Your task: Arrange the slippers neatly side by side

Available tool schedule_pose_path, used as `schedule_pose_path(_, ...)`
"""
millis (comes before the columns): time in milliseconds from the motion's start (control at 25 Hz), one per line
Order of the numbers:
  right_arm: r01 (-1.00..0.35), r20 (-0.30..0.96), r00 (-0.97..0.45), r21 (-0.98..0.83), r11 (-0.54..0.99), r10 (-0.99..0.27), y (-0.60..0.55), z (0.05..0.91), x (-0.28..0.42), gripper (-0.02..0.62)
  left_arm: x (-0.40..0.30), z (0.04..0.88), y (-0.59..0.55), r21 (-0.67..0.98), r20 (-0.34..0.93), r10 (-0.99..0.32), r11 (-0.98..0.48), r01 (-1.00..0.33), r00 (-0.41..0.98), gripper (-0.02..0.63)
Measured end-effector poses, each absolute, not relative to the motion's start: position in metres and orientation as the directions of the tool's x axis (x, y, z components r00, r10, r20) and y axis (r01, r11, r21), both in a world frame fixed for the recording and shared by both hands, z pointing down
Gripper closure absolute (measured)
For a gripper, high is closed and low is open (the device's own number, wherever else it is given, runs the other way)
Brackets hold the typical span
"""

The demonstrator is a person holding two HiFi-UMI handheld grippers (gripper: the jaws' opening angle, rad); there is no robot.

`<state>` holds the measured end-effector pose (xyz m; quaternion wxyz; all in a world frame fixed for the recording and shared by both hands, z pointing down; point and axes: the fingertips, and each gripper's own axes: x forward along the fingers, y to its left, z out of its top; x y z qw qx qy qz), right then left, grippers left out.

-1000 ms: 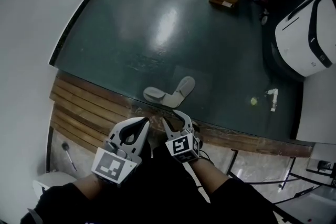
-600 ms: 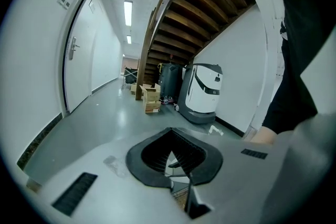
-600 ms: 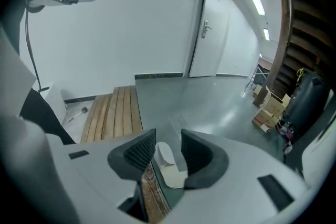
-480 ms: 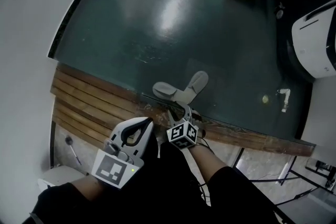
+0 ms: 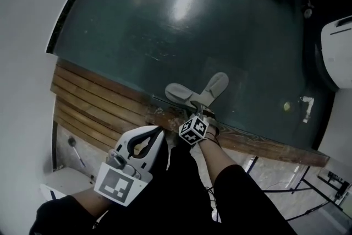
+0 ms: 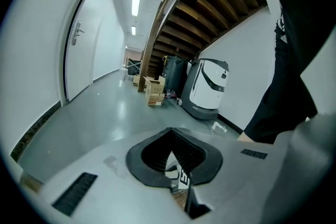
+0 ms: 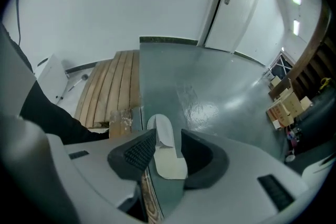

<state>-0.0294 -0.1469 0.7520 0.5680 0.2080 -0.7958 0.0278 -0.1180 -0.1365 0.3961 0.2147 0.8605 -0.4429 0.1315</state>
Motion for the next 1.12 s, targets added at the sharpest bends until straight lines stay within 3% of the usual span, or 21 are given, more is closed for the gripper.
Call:
schedule_pose_path(520, -0.175, 0.966, -0.182, 0.151, 0.973, -0.182, -0.144, 0.870, -0.039, 0.468, -0.128, 0.474, -0.161, 0.208, 0.513, -0.660, -0.525, -0.825, 0.549, 0.607)
schedule_pose_path(1120, -0.111, 0.975, -0.132, 0.165, 0.980, -0.179, -0.155, 0.955, -0.050, 0.468, -0.141, 0.557, -0.183, 0.184, 0.558, -0.647, -0.514, -0.838, 0.519, 0.607)
